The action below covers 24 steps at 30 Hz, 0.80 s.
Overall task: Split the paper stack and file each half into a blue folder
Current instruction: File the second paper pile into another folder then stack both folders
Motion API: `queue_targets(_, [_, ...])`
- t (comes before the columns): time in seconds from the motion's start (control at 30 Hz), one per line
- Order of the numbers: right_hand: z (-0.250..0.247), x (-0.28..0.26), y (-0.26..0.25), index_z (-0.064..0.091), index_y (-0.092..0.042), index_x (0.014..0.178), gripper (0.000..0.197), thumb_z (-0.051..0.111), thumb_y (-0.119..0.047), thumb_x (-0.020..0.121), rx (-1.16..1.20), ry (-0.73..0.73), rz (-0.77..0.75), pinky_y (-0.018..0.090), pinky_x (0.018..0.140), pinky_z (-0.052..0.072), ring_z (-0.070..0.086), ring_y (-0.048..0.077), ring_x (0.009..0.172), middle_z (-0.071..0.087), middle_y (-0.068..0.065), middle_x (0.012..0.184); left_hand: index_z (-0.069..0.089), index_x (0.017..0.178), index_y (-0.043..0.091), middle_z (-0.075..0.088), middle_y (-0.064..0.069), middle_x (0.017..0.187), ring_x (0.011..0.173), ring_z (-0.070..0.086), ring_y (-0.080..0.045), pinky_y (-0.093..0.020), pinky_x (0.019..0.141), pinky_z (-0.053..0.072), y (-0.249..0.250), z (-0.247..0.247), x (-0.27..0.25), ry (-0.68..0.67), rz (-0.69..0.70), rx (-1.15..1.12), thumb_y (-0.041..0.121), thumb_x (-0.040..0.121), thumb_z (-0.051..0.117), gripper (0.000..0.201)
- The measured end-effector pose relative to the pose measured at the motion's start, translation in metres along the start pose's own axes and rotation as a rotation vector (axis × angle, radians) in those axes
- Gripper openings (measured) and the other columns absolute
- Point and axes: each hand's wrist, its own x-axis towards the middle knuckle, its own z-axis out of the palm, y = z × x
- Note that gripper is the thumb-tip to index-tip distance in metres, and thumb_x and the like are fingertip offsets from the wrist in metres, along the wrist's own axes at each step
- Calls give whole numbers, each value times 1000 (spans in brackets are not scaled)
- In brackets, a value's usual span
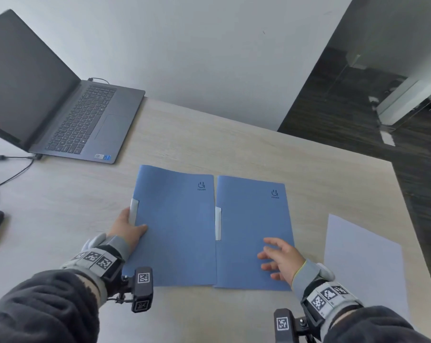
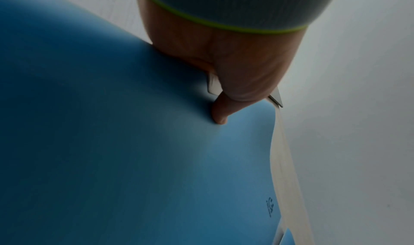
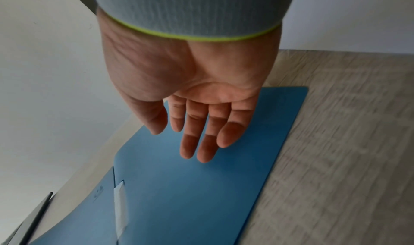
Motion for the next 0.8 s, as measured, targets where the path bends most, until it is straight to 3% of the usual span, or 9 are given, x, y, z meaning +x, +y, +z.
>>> queue_targets(0.1, [-5, 4, 5, 56, -25, 115, 24, 53, -18, 93, -4, 36, -1, 24, 51, 38, 60, 19, 65, 69, 6, 94, 48, 129, 19, 68, -14, 105, 84, 65, -33, -43, 80, 52, 1, 0, 2, 42, -5, 138, 18, 80, 68, 53])
queue_targets(0.17, [-7, 5, 7, 57, -24, 114, 23, 53, -17, 92, -17, 51, -8, 24, 52, 39, 59, 19, 68, 69, 5, 94, 44, 136, 19, 64, -17, 117, 95, 63, -37, -45, 85, 51, 3, 1, 2, 74, -7, 223, 23, 77, 68, 64])
queue_targets(0.3, [-10, 7, 13, 59, -22, 112, 22, 54, -16, 91, -27, 83, -37, 25, 55, 41, 57, 18, 75, 66, 3, 96, 27, 146, 29, 40, -13, 142, 123, 44, -40, -50, 100, 41, 11, 2, -5, 113, -84, 429, 33, 75, 61, 79])
queue_targets(0.37, [-14, 7, 16, 60, -20, 109, 21, 55, -13, 91, -36, 125, -77, 27, 59, 42, 55, 17, 78, 65, 7, 103, 24, 148, 30, 31, -8, 147, 130, 34, -38, -50, 106, 34, 18, 8, -13, 130, -53, 466, 33, 77, 60, 79])
queue_targets(0.47, [-23, 11, 23, 62, -17, 108, 21, 55, -10, 90, -59, 245, -149, 29, 75, 44, 57, 16, 85, 64, 11, 114, 35, 145, 27, 37, -9, 143, 127, 40, -35, -45, 106, 37, 30, 29, -24, 67, 130, 435, 29, 80, 61, 70])
queue_targets(0.57, [-37, 14, 29, 61, -18, 117, 32, 58, -15, 85, -180, 329, -144, 34, 91, 46, 59, 23, 106, 60, 7, 125, 43, 141, 19, 50, -12, 131, 109, 55, -25, -36, 94, 46, 44, 65, -43, -139, 285, 271, 17, 85, 60, 58])
queue_targets(0.7, [-42, 18, 41, 56, -23, 121, 43, 59, -23, 78, -189, 291, -85, 39, 101, 43, 52, 23, 124, 51, -1, 133, 37, 145, 20, 47, -3, 137, 102, 52, -13, -28, 87, 43, 64, 112, -68, -315, 288, 218, 12, 91, 52, 57])
queue_targets(0.8, [-39, 18, 50, 53, -31, 118, 43, 59, -26, 76, -140, 229, -87, 39, 107, 38, 46, 21, 129, 48, 4, 141, 36, 145, 21, 47, -4, 140, 98, 52, -17, -30, 81, 41, 80, 133, -75, -334, 212, 182, 11, 89, 52, 59])
